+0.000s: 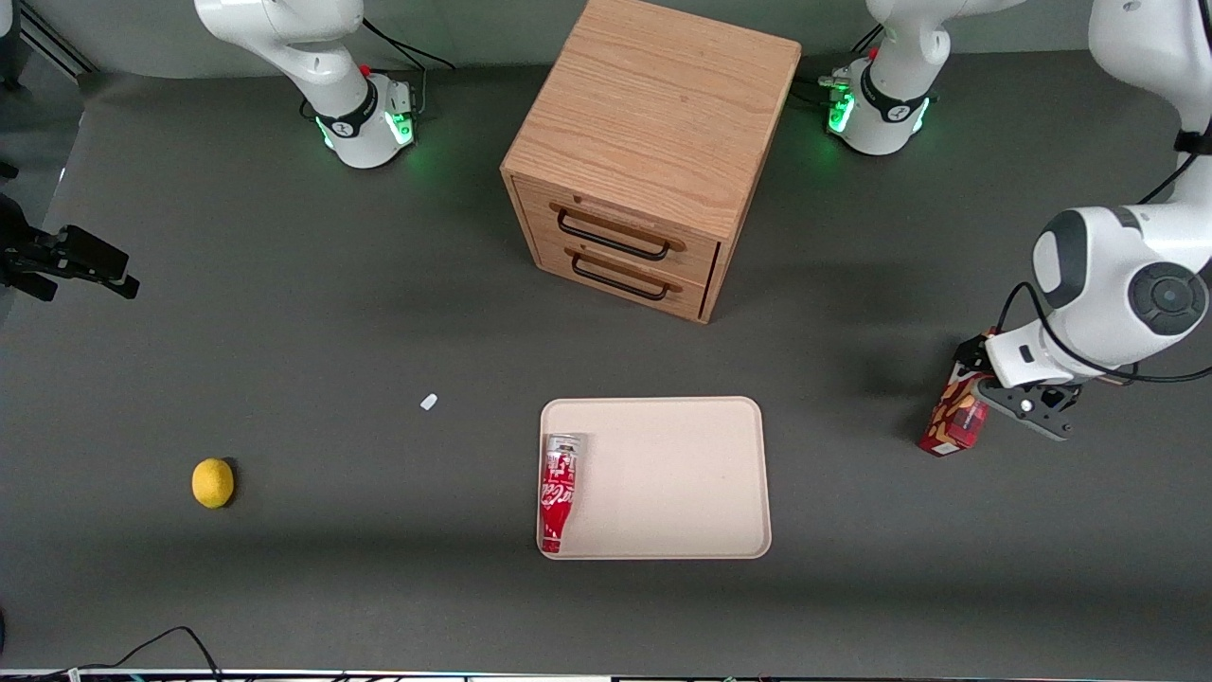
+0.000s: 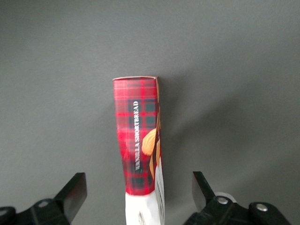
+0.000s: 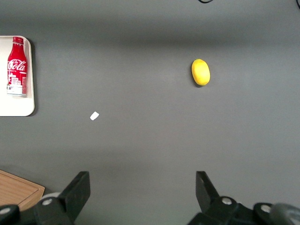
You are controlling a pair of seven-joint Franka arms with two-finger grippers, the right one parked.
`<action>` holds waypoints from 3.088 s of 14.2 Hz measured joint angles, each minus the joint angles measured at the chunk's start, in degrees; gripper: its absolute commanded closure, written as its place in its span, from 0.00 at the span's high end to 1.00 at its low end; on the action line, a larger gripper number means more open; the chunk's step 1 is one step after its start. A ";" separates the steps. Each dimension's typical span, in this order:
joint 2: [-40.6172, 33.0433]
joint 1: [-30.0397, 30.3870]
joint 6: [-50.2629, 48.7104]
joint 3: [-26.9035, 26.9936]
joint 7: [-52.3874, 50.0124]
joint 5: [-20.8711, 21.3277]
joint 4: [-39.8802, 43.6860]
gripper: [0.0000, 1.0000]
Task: Place red cookie box on tray
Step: 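Close the left gripper on the cookie box's end, then lift the cookie box upright and carry it toward the white tray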
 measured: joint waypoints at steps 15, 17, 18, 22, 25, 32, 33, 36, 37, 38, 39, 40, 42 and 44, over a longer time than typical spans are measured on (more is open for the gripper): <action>5.92 0.15 5.54 1.29 1.24 -0.06 -1.50 0.00; 5.92 0.15 5.54 1.30 1.24 -0.07 -1.50 0.00; 5.91 0.15 5.54 1.29 1.24 -0.12 -1.48 0.00; 5.91 0.15 5.45 1.29 1.24 -0.13 -1.20 0.00; 5.41 0.17 0.94 1.30 1.24 -0.16 1.89 0.00; 0.06 -0.02 -18.47 1.01 -1.95 -5.47 15.78 0.00; -0.30 -0.39 -21.62 0.81 -4.51 -5.63 18.55 0.00; -0.36 -3.08 -29.86 -0.57 -15.26 -5.82 26.84 0.00; -0.12 -3.85 -31.69 -1.77 -19.37 -5.91 28.99 0.00; 0.44 -4.62 -33.14 -3.26 -23.85 -6.05 31.07 0.00; 1.40 -5.51 -33.84 -4.78 -28.50 -6.14 32.83 0.00; 2.79 -6.62 -33.88 -6.27 -33.31 -6.19 34.51 0.00; 6.97 -9.66 -33.67 -8.65 -42.96 -6.22 38.51 0.00; 12.37 -13.48 -31.82 -9.36 -50.35 -6.16 42.85 0.00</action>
